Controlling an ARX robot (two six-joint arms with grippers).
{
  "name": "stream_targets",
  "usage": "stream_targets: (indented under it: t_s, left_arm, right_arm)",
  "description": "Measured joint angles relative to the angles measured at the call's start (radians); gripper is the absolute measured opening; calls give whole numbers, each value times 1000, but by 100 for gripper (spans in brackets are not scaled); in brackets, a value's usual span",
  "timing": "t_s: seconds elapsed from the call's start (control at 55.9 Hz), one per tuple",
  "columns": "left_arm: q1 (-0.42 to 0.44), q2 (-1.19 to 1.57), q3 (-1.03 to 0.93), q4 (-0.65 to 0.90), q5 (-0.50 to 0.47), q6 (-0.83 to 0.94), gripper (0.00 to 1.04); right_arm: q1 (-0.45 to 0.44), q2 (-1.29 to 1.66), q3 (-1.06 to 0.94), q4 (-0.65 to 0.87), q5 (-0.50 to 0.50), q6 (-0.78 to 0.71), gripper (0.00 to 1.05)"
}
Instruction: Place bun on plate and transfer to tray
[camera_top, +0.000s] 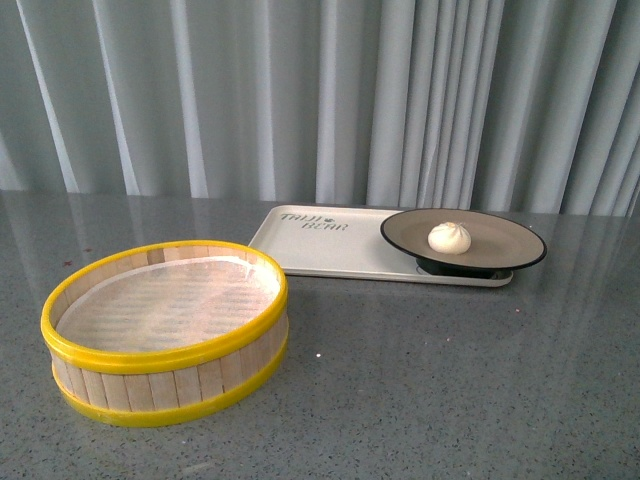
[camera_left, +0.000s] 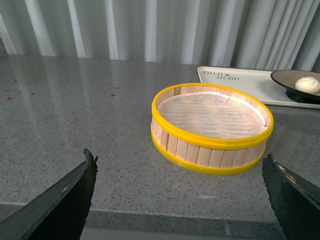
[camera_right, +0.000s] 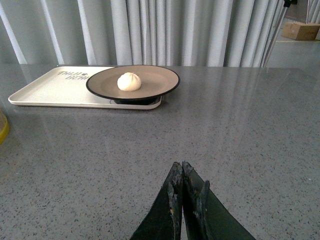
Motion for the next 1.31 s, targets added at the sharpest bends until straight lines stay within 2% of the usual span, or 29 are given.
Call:
stream_targets:
  t_s: [0.465, 1.109, 1.198, 1.306]
  left_arm:
    - [0, 0, 0, 0, 0, 0, 98]
    - [0, 0, 0, 0, 0, 0, 98]
    - [0, 0, 0, 0, 0, 0, 98]
    - [0, 0, 0, 0, 0, 0, 98]
  right_arm:
    - [0, -291, -9, -263, 0, 0, 2]
    - [0, -568, -9, -535, 0, 0, 2]
    - [0, -700, -8, -703, -2, -1, 2]
    - [0, -740, -8, -710, -2, -1, 2]
